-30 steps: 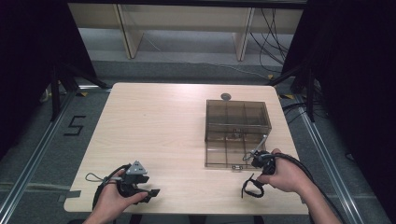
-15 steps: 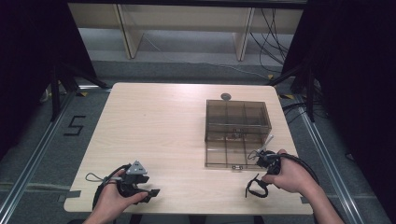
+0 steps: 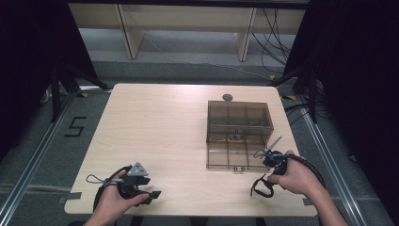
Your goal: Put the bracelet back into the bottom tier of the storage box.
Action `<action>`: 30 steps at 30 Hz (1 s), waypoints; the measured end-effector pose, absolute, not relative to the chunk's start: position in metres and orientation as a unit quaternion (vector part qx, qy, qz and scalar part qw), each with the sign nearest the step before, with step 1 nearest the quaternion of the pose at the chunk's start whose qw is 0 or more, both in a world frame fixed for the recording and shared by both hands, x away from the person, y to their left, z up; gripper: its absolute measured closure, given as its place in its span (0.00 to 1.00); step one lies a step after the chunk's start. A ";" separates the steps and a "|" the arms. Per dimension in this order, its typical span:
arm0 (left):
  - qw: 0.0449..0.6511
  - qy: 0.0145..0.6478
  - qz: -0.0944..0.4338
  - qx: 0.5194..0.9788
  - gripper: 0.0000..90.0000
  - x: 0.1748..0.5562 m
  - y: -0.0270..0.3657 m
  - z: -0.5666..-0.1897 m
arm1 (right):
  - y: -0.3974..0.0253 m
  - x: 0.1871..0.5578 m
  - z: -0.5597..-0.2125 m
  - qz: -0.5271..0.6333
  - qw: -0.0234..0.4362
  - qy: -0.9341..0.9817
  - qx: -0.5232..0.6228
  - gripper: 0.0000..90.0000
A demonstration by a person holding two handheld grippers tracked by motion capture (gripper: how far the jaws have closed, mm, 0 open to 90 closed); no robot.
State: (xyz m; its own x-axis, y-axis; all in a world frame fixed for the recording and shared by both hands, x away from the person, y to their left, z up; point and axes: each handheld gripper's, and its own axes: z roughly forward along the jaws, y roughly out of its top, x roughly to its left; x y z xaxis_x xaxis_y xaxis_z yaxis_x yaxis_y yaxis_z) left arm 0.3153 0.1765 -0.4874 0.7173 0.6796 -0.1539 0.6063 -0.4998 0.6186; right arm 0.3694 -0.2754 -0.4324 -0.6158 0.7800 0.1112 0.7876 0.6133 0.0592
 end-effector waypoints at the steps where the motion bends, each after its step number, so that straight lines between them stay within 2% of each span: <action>1: 0.334 0.372 0.055 0.864 0.37 0.315 0.177 -0.487 | -0.277 0.370 -0.433 -0.054 0.033 -0.901 -0.430 0.94; 13: 0.334 0.371 0.055 0.865 0.37 0.315 0.177 -0.487 | -0.285 0.374 -0.427 -0.074 0.022 -0.866 -0.494 0.94; 30: 0.333 0.371 0.054 0.865 0.37 0.315 0.176 -0.487 | -0.289 0.385 -0.421 -0.098 0.004 -0.848 -0.520 0.94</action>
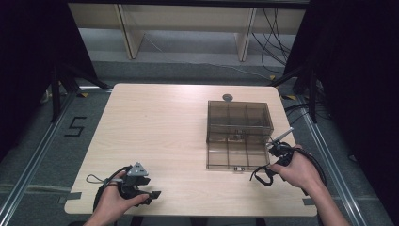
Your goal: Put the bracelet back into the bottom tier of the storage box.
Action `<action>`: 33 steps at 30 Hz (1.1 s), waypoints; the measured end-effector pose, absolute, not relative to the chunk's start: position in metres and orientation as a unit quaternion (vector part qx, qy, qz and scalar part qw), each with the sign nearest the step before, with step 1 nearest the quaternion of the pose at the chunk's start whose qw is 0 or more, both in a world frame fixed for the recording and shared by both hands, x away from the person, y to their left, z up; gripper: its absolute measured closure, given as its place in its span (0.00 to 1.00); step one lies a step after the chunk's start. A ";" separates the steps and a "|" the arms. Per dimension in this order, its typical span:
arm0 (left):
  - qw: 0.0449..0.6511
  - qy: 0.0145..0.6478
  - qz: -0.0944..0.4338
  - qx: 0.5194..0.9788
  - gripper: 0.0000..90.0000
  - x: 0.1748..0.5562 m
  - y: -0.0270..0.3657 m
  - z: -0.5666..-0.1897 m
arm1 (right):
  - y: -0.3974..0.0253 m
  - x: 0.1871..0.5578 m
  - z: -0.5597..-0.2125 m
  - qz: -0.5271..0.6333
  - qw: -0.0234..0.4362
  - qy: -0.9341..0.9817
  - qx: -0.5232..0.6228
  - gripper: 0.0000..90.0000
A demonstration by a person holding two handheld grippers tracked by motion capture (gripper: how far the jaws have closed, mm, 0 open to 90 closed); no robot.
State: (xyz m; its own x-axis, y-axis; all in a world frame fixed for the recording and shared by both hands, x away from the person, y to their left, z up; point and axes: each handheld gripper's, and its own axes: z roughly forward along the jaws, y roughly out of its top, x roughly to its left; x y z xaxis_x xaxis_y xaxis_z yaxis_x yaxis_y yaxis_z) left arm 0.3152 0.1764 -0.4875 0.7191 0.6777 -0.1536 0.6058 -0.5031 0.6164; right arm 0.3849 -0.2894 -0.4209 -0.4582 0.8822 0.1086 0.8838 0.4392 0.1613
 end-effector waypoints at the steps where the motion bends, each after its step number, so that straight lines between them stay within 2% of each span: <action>1: 0.333 0.371 0.054 0.865 0.37 0.315 0.176 -0.487 | -0.289 0.385 -0.421 -0.098 0.004 -0.848 -0.520 0.94; 7: 0.333 0.370 0.054 0.866 0.37 0.315 0.177 -0.488 | -0.288 0.393 -0.418 -0.108 -0.006 -0.851 -0.513 0.94; 10: 0.330 0.365 0.055 0.869 0.37 0.316 0.177 -0.487 | -0.286 0.395 -0.415 -0.100 0.009 -0.844 -0.527 0.94; 17: 0.332 0.371 0.054 0.865 0.37 0.315 0.177 -0.488 | -0.284 0.403 -0.414 -0.099 0.001 -0.838 -0.537 0.94; 33: 0.331 0.372 0.052 0.866 0.37 0.315 0.176 -0.488 | -0.289 0.421 -0.421 -0.078 0.026 -0.830 -0.551 0.94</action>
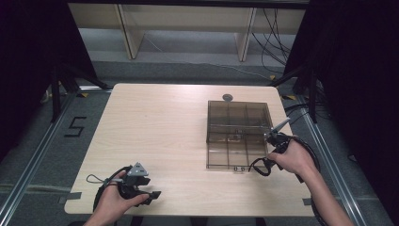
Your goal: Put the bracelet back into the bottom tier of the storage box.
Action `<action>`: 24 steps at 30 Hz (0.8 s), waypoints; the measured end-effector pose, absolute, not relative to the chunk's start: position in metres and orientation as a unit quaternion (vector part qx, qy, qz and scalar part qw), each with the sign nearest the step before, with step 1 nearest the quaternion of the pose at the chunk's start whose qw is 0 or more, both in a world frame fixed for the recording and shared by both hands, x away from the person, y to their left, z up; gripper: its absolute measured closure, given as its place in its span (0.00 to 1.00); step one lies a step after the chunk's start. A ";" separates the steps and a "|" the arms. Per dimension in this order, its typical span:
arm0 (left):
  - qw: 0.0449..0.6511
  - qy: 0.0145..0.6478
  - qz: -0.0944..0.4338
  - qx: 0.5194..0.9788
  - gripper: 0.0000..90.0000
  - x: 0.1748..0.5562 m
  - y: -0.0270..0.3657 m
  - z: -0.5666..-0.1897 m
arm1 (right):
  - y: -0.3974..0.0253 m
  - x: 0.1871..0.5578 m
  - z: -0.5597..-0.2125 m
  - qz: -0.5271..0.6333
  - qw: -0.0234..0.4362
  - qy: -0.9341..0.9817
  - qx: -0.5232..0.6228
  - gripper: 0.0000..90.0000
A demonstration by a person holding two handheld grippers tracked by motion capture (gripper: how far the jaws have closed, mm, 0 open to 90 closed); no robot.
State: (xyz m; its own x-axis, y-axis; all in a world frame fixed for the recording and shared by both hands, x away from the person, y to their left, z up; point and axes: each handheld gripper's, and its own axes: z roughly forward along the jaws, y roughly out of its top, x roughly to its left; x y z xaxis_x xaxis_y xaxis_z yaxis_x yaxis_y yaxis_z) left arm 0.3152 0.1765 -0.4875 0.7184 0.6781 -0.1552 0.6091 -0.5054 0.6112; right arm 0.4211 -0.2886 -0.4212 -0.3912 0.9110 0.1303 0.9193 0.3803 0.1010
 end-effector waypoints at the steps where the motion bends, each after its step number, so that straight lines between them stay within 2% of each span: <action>1: 0.331 0.371 0.053 0.866 0.37 0.315 0.176 -0.487 | -0.289 0.421 -0.423 -0.091 0.021 -0.831 -0.548 0.94; 24: 0.330 0.365 0.052 0.869 0.37 0.316 0.177 -0.488 | -0.294 0.445 -0.427 -0.064 0.046 -0.815 -0.574 0.94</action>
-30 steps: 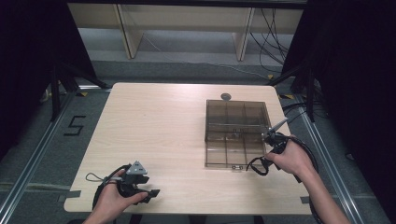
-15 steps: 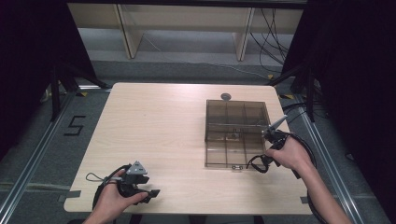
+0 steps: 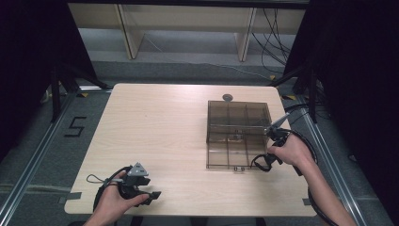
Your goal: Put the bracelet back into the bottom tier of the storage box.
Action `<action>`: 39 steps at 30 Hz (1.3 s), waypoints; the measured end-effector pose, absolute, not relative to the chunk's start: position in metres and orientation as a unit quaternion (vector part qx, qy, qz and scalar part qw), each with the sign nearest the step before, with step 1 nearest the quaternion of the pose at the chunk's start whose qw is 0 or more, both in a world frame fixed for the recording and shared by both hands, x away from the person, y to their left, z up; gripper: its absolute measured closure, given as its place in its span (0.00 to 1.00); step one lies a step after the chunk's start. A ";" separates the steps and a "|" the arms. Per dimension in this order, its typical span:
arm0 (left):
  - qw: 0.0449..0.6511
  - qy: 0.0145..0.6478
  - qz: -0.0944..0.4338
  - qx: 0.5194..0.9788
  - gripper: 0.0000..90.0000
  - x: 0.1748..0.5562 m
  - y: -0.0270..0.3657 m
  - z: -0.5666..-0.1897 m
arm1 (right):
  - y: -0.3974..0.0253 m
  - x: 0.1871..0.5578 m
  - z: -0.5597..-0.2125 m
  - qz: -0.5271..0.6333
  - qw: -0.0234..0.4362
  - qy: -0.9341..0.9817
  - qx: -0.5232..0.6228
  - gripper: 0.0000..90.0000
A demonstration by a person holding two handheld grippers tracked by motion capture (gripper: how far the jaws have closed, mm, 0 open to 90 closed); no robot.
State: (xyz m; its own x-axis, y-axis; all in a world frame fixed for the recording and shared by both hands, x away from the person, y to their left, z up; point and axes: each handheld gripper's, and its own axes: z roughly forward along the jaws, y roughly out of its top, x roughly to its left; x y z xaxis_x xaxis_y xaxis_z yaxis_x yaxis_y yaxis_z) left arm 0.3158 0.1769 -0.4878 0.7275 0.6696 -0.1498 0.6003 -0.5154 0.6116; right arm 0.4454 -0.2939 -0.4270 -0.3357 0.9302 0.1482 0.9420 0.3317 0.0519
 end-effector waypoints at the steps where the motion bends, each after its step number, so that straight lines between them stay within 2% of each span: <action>1: 0.330 0.366 0.053 0.869 0.37 0.316 0.177 -0.488 | -0.294 0.446 -0.427 -0.060 0.048 -0.814 -0.576 0.94; 6: 0.332 0.369 0.050 0.867 0.37 0.316 0.177 -0.488 | -0.293 0.449 -0.432 -0.066 0.038 -0.811 -0.581 0.94; 10: 0.331 0.371 0.051 0.866 0.37 0.315 0.177 -0.488 | -0.292 0.453 -0.432 -0.054 0.048 -0.811 -0.581 0.94; 13: 0.331 0.373 0.051 0.865 0.37 0.315 0.177 -0.488 | -0.295 0.456 -0.437 -0.069 0.031 -0.828 -0.556 0.94; 17: 0.331 0.372 0.051 0.865 0.37 0.315 0.177 -0.488 | -0.291 0.457 -0.435 -0.051 0.048 -0.811 -0.580 0.94; 31: 0.332 0.369 0.050 0.867 0.37 0.316 0.177 -0.488 | -0.292 0.462 -0.438 -0.050 0.059 -0.810 -0.581 0.94; 39: 0.331 0.372 0.051 0.866 0.37 0.315 0.177 -0.488 | -0.291 0.463 -0.443 -0.046 0.047 -0.801 -0.595 0.94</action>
